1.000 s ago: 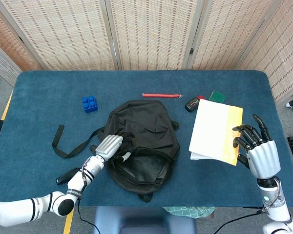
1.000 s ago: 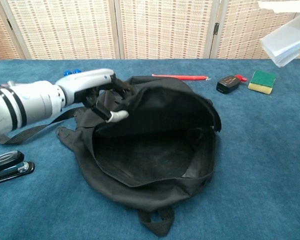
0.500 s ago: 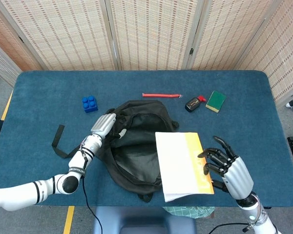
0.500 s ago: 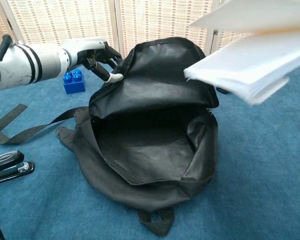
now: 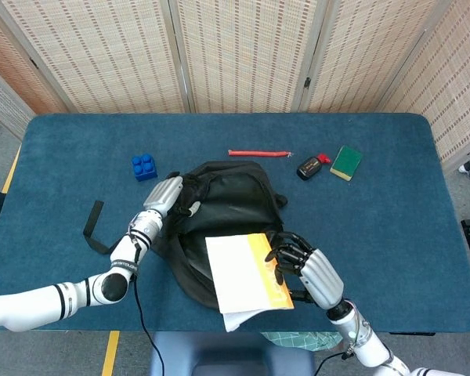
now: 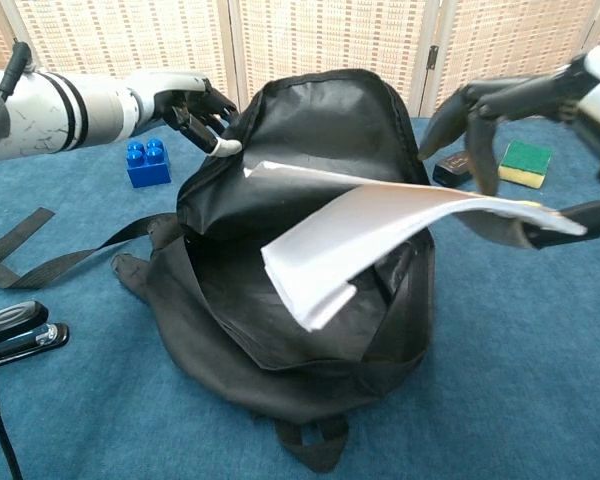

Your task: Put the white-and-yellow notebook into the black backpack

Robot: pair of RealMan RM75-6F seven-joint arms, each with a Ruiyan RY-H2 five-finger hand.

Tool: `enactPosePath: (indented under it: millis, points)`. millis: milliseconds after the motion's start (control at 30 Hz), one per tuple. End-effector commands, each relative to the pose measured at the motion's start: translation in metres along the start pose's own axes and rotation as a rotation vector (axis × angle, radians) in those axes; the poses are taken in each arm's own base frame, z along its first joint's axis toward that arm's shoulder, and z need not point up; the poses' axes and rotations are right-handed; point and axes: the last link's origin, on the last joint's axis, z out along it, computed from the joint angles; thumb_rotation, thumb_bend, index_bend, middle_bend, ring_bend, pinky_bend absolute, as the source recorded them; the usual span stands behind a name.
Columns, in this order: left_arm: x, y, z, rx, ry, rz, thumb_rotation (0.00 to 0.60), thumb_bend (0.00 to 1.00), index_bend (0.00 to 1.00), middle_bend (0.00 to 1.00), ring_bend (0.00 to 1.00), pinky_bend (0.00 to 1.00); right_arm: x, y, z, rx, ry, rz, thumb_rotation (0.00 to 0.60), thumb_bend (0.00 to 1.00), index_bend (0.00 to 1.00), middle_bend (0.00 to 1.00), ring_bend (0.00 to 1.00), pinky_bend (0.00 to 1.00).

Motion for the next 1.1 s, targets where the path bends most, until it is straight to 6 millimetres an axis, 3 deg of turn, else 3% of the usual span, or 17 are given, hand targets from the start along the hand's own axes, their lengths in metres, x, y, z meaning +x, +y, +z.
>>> enactPosePath:
  millis: [33,467,667,1100]
  points:
    - [0.001,-0.001,-0.001,0.004,-0.002,-0.003,0.600,0.54,0.58,0.26,0.21,0.00,-0.021,0.006,0.015,-0.034,-0.028,0.062,0.600,0.46,0.72,0.44,0.36,0.18]
    - [0.002,0.002,-0.007,-0.002,-0.008,0.004,0.600,0.54,0.58,0.26,0.20,0.00,-0.065,0.039,0.035,-0.090,-0.166,-0.047,0.600,0.47,0.72,0.45,0.36,0.19]
    - [0.003,0.004,-0.009,-0.008,-0.012,0.000,0.600,0.54,0.58,0.26,0.20,0.00,-0.080,0.050,0.045,-0.050,-0.206,-0.207,0.600,0.47,0.72,0.45,0.36,0.19]
    - [0.007,0.006,-0.014,-0.017,-0.024,-0.026,0.600,0.54,0.57,0.26,0.20,0.00,-0.107,0.051,0.066,0.042,-0.291,-0.464,0.600,0.47,0.72,0.45,0.36,0.19]
